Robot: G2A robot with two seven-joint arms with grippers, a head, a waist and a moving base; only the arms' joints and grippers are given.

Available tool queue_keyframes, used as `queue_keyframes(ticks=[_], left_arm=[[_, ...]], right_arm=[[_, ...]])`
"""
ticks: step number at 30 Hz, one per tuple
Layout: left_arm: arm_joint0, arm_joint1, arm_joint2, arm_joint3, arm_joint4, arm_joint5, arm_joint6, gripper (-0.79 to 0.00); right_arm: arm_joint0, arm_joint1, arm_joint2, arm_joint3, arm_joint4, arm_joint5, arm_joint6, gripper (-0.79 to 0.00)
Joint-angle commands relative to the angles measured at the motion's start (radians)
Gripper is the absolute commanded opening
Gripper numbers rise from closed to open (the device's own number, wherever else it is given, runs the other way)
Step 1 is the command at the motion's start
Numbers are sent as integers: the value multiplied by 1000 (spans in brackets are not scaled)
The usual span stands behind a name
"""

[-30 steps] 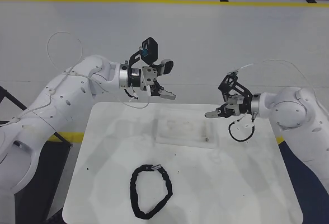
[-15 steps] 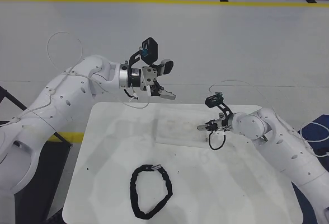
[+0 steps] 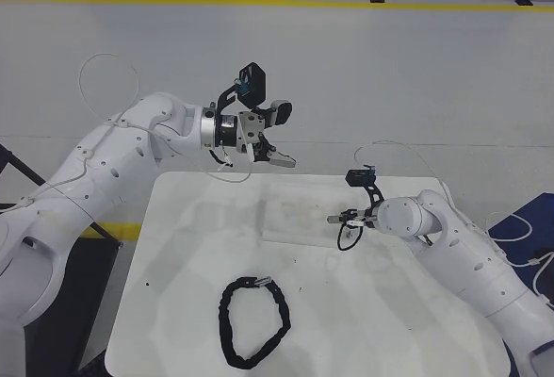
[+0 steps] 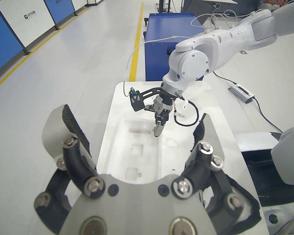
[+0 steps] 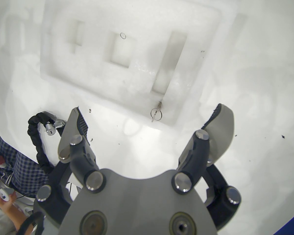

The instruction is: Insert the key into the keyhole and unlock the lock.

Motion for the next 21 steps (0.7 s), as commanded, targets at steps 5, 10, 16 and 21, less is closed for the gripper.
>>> queue_keyframes(ticks=[5, 10, 16, 21], left_arm=[[0, 0, 0, 0, 0, 0, 0, 0], [0, 0, 0, 0, 0, 0, 0, 0], [0, 0, 0, 0, 0, 0, 0, 0], [0, 0, 0, 0, 0, 0, 0, 0]], right_arm=[[0, 0, 0, 0, 0, 0, 0, 0], [0, 0, 0, 0, 0, 0, 0, 0], [-7, -5, -9, -18, -8, 47, 44, 0], [-1, -20, -29, -61, -17, 107, 98, 0]])
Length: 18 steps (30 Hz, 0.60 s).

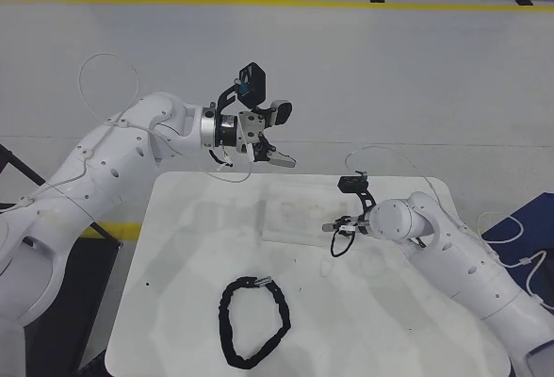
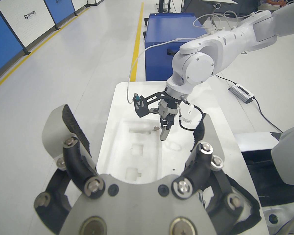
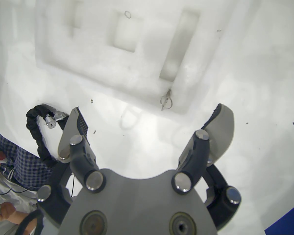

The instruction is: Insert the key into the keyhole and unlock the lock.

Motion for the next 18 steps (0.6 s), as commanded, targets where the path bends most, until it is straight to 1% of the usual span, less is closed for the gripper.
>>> queue_keyframes(ticks=[1, 4, 8, 10, 12, 13, 14, 15, 16, 18], left_arm=[[0, 0, 0, 0, 0, 0, 0, 0], [0, 0, 0, 0, 0, 0, 0, 0], [0, 0, 0, 0, 0, 0, 0, 0], [0, 0, 0, 0, 0, 0, 0, 0], [0, 0, 0, 0, 0, 0, 0, 0], [0, 0, 0, 0, 0, 0, 0, 0], [0, 0, 0, 0, 0, 0, 0, 0], [0, 0, 0, 0, 0, 0, 0, 0], [0, 0, 0, 0, 0, 0, 0, 0], [0, 0, 0, 0, 0, 0, 0, 0]], right_arm=[[-1, -5, 0, -1, 9, 9, 4, 0], [-4, -11, 1, 6, 16, 26, 10, 0], [-13, -21, -14, 36, -2, 23, -10, 0], [-8, -29, -30, 52, -18, 22, -3, -18], [-6, -38, -41, 67, -23, 27, -8, -71], [-5, -42, -46, 71, -28, 33, -11, -111], [-3, -46, -49, 76, -31, 39, -13, -185], [-1, -49, -54, 82, -42, 51, -15, -231], [2, -53, -58, 85, -51, 60, -15, -252], [6, -58, -60, 91, -63, 73, -15, -360]])
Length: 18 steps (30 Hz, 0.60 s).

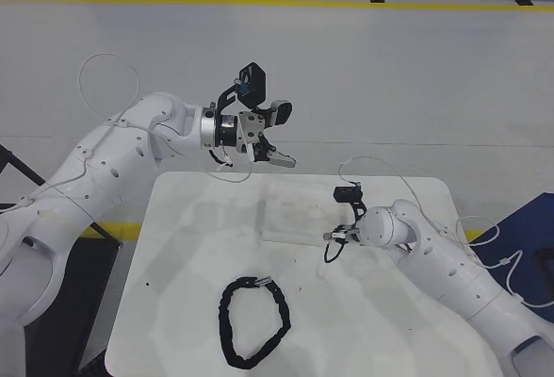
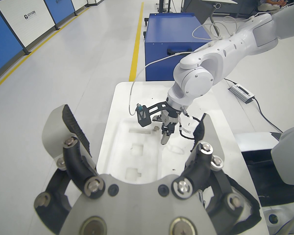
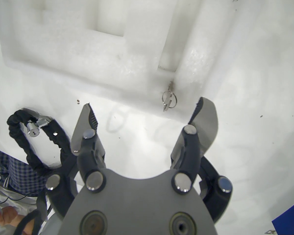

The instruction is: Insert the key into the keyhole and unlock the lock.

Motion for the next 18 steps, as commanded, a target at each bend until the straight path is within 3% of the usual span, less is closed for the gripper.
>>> queue_keyframes(ticks=[1, 7, 18], left_arm=[[0, 0, 0, 0, 0, 0, 0, 0], [0, 0, 0, 0, 0, 0, 0, 0], [0, 0, 0, 0, 0, 0, 0, 0]], right_arm=[[4, -4, -3, 4, -16, 14, 4, -394], [12, -14, -4, 10, -50, 61, 31, -449], [1, -34, 8, 54, -41, 56, 24, -533]])
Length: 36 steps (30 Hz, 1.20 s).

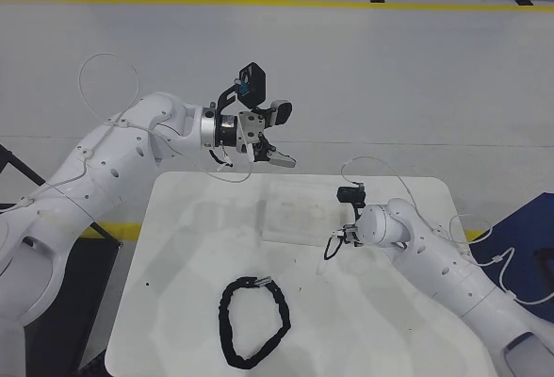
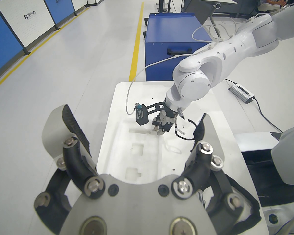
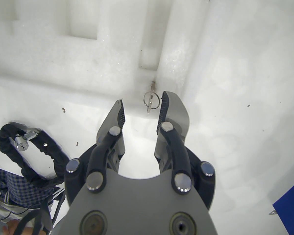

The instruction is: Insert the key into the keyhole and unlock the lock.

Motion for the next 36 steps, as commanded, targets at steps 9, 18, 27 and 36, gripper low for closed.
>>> queue_keyframes(ticks=[9, 18, 27, 36], left_arm=[[0, 0, 0, 0, 0, 0, 0, 0], [0, 0, 0, 0, 0, 0, 0, 0], [0, 0, 0, 0, 0, 0, 0, 0], [0, 0, 0, 0, 0, 0, 0, 0]], right_arm=[[-12, -22, 11, 51, 6, -5, -58, -613], [-17, -28, 36, 60, -9, 10, -59, -693], [-17, -37, 43, 62, -38, 11, -42, -785], [-8, -20, 85, -24, -111, 26, 35, -785]])
